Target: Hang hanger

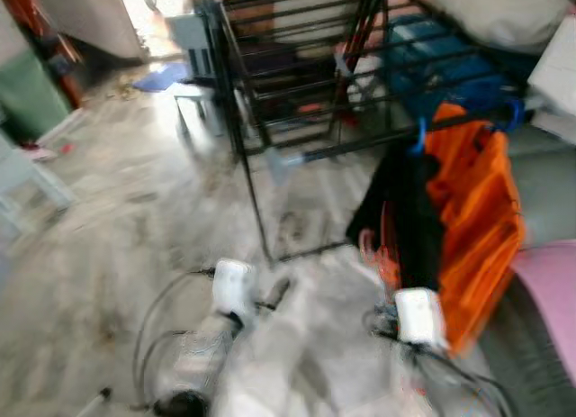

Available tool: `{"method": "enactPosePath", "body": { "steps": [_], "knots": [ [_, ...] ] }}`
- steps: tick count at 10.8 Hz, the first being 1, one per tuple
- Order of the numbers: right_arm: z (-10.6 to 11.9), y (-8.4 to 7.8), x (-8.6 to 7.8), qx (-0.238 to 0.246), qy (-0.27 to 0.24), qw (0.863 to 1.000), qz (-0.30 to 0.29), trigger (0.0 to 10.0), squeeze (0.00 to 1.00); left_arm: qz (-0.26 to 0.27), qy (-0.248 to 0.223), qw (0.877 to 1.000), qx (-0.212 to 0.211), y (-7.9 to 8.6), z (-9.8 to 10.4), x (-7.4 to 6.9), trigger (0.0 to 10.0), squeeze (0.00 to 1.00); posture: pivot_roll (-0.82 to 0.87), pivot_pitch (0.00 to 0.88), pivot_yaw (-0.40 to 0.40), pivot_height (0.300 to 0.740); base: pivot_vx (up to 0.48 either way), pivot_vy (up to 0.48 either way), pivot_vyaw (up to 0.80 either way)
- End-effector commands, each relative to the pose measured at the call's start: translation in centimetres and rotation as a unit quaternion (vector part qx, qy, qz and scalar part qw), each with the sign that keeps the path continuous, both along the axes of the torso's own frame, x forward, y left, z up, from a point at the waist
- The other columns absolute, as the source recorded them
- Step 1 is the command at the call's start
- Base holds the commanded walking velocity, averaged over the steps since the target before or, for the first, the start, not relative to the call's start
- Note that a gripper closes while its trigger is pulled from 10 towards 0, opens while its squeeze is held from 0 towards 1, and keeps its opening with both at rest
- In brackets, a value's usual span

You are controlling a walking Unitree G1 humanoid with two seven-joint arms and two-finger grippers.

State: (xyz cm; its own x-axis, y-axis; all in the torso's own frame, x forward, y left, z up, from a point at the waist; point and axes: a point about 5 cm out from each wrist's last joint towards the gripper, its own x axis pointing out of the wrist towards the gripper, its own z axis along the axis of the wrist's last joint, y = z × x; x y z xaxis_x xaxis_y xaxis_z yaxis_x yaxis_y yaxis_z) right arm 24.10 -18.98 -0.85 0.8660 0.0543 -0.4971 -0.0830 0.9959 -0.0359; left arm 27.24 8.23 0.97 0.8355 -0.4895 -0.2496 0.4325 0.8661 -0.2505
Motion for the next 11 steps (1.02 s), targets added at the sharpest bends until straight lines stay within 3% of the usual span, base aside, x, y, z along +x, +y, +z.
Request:
{"method": "enactPosePath", "body": {
  "steps": [1,2,4,5,6,8,9,11],
  "knots": [
    [0.3,1.7,0.3,0.034,-0.003,0.999,0.030,10.0,0.00,0.020,0.004,1.000,0.022,1.9,-0.3,0.0,10.0,0.00,-0.12,0.000,0.084,0.740,0.000,0.000,0.00],
    [0.8,2.8,0.3,0.058,-0.011,0.994,0.091,10.0,0.00,0.022,0.006,0.999,0.026,2.0,-0.4,0.0,10.0,0.00,-0.12,0.000,0.088,0.740,0.000,0.000,0.00],
    [1.1,3.6,-0.1,0.066,-0.005,0.987,0.146,10.0,0.00,0.020,0.006,0.999,0.028,2.0,-0.4,0.1,10.0,0.00,-0.11,0.000,0.093,0.740,0.000,0.000,0.00],
    [1.2,3.7,-0.2,0.072,-0.005,0.986,0.149,10.0,0.00,0.021,0.007,0.999,0.029,2.0,-0.4,0.0,10.0,0.00,-0.11,0.000,0.094,0.740,0.000,0.000,0.00],
    [2.5,3.7,0.0,0.114,-0.034,0.981,0.151,10.0,0.00,0.020,0.008,0.999,0.032,2.2,-0.5,0.0,10.0,0.00,-0.11,0.000,0.101,0.740,0.000,0.000,0.00],
    [5.1,3.1,1.5,0.173,-0.081,0.973,0.132,10.0,0.00,0.018,0.008,0.999,0.032,2.3,-0.5,-0.1,10.0,0.00,-0.11,0.001,0.105,0.740,0.000,0.000,0.00],
    [7.1,2.2,3.0,0.214,-0.106,0.964,0.117,10.0,0.00,0.014,0.006,1.000,0.024,2.2,-0.3,-0.1,10.0,0.00,-0.11,0.010,0.105,0.740,0.000,0.000,0.00],
    [8.2,2.6,4.5,0.252,-0.098,0.954,0.129,10.0,0.00,0.016,0.007,1.000,0.021,2.3,-0.4,-0.3,10.0,0.00,-0.10,0.021,0.105,0.740,0.000,0.000,0.00]
  ]
}}
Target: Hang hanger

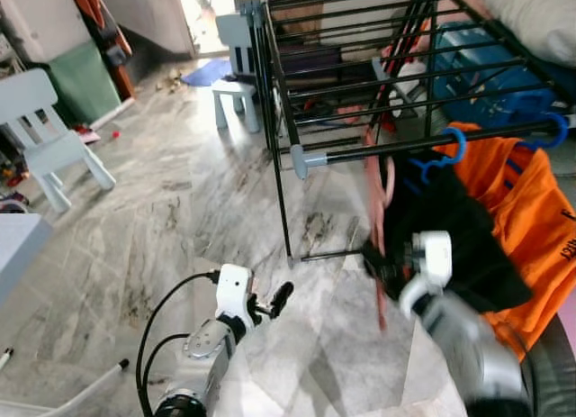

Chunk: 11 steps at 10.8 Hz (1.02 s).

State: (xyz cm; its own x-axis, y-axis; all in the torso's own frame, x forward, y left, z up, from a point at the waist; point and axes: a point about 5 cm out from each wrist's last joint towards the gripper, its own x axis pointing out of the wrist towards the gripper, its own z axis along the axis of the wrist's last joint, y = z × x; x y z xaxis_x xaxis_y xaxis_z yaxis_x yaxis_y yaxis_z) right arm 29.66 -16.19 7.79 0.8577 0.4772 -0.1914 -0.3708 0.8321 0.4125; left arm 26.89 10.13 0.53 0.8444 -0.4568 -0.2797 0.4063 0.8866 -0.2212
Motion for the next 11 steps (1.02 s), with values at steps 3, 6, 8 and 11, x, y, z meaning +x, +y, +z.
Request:
{"method": "enactPosePath", "body": {
  "steps": [3,6,8,11],
  "knots": [
    [0.8,2.5,3.0,0.004,0.051,0.998,0.043,10.0,0.00,0.008,0.003,1.000,0.007,1.0,-0.2,-0.6,10.0,0.00,-0.06,0.052,0.089,0.740,0.000,0.000,0.00],
    [0.9,2.8,5.0,0.000,0.108,0.994,0.010,10.0,0.00,0.025,0.010,0.999,0.017,2.3,-0.5,-1.7,10.0,0.00,-0.01,0.078,0.076,0.740,0.000,0.000,0.00],
    [0.8,2.0,5.8,0.010,0.136,0.990,-0.024,10.0,0.00,0.029,0.016,0.999,0.025,2.8,-0.6,-2.2,10.0,0.00,0.01,0.083,0.077,0.740,0.000,0.000,0.00],
    [0.0,1.9,5.8,0.015,0.168,0.985,-0.047,10.0,0.00,0.029,0.018,0.999,0.031,2.9,-0.4,-2.1,10.0,0.00,0.03,0.089,0.073,0.740,0.000,0.000,0.00]
  ]
}}
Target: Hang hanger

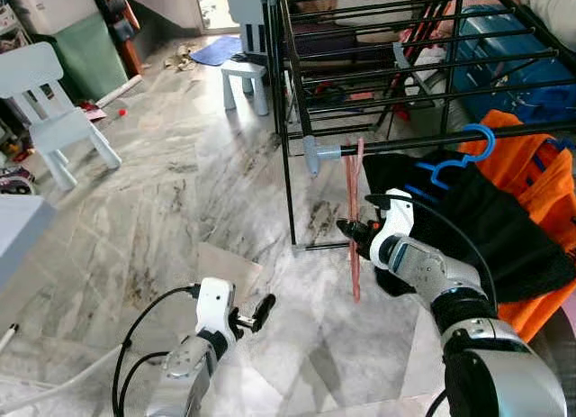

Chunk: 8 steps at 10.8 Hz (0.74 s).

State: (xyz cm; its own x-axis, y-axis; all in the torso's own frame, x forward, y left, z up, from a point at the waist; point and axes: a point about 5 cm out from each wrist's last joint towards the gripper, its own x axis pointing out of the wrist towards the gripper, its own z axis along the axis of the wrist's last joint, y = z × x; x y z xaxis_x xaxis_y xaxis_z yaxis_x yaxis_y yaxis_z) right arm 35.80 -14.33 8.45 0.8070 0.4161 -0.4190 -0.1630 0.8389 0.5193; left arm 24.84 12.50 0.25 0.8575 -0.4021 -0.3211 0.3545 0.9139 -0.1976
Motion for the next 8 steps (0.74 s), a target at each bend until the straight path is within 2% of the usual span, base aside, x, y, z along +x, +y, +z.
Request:
{"method": "enactPosePath", "body": {
  "steps": [1,2,3,4,8],
  "knots": [
    [-1.1,0.2,-0.4,-0.012,0.032,0.999,-0.004,10.0,0.00,0.007,0.006,1.000,0.014,0.6,-0.1,-0.3,10.0,0.00,0.03,0.089,0.069,0.740,0.000,0.000,0.00],
    [-1.5,0.3,-0.6,-0.013,0.038,0.999,-0.004,10.0,0.00,0.008,0.006,1.000,0.014,0.6,-0.1,-0.4,10.0,0.00,0.04,0.086,0.065,0.740,0.000,0.000,0.00],
    [-2.3,0.3,-1.1,-0.020,0.041,0.999,-0.004,10.0,1.00,0.012,0.009,1.000,0.015,0.8,-0.2,-0.6,10.0,0.00,0.04,0.078,0.064,0.740,0.000,0.000,0.00],
    [-2.7,-0.3,-1.3,-0.037,0.037,0.998,-0.019,10.0,1.00,0.013,0.009,1.000,0.016,0.8,-0.1,-0.5,10.0,0.00,0.04,0.070,0.067,0.740,0.000,0.000,0.00],
    [-3.8,-1.4,-2.6,-0.094,-0.002,0.996,-0.007,10.0,1.00,0.013,0.004,1.000,0.018,0.6,0.2,0.2,10.0,0.00,0.01,0.052,0.074,0.740,0.000,0.000,0.00]
  ]
}}
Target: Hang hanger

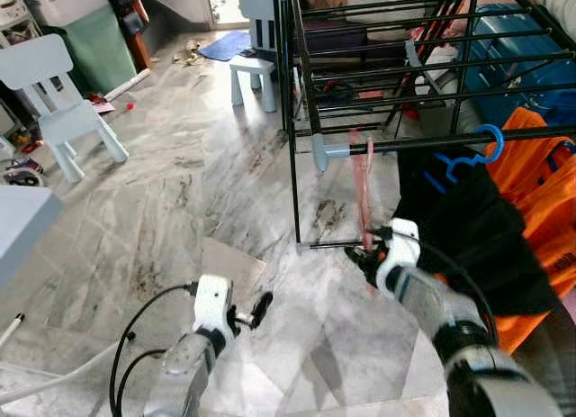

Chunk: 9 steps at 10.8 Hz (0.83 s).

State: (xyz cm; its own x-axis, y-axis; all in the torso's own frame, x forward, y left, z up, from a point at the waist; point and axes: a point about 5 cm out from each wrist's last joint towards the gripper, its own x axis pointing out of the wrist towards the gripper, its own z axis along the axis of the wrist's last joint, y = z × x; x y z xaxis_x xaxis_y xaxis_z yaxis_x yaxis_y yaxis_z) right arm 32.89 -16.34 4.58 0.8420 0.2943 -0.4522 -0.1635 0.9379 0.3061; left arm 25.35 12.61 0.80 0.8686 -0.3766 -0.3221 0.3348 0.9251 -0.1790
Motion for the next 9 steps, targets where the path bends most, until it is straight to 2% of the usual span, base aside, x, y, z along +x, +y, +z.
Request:
{"method": "enactPosePath", "body": {
  "steps": [1,2,3,5,6,9],
  "knots": [
    [0.4,-0.2,0.0,-0.030,-0.031,0.999,0.002,10.0,1.00,-0.001,0.006,1.000,0.008,0.3,-0.3,-0.1,10.0,0.00,0.00,0.050,0.079,0.740,0.000,0.000,0.00],
    [0.7,-0.7,-0.3,-0.068,-0.071,0.995,-0.005,10.0,1.00,-0.004,0.006,1.000,0.008,0.3,-0.3,-0.1,10.0,0.00,0.00,0.048,0.081,0.740,0.000,0.000,0.00],
    [0.3,-1.1,-1.8,-0.096,-0.104,0.990,-0.016,10.0,1.00,-0.008,0.009,1.000,0.018,0.2,-0.4,0.1,10.0,0.00,-0.02,0.036,0.091,0.740,0.000,0.000,0.00],
    [-0.9,-1.9,-4.5,-0.125,-0.117,0.985,-0.037,10.0,1.00,-0.009,0.010,1.000,0.018,0.1,-0.4,0.5,10.0,0.00,-0.05,0.028,0.109,0.740,0.000,0.000,0.00],
    [-1.3,-2.5,-6.0,-0.133,-0.129,0.980,-0.071,10.0,1.00,-0.008,0.011,1.000,0.023,0.2,-0.4,0.8,10.0,0.00,-0.06,0.026,0.116,0.740,0.000,0.000,0.00],
    [-0.2,-3.6,-8.0,-0.153,-0.172,0.965,-0.126,10.0,1.00,0.015,-0.007,1.000,0.019,0.7,0.4,1.7,10.0,0.00,-0.10,0.022,0.123,0.740,0.000,0.000,0.00]
  ]
}}
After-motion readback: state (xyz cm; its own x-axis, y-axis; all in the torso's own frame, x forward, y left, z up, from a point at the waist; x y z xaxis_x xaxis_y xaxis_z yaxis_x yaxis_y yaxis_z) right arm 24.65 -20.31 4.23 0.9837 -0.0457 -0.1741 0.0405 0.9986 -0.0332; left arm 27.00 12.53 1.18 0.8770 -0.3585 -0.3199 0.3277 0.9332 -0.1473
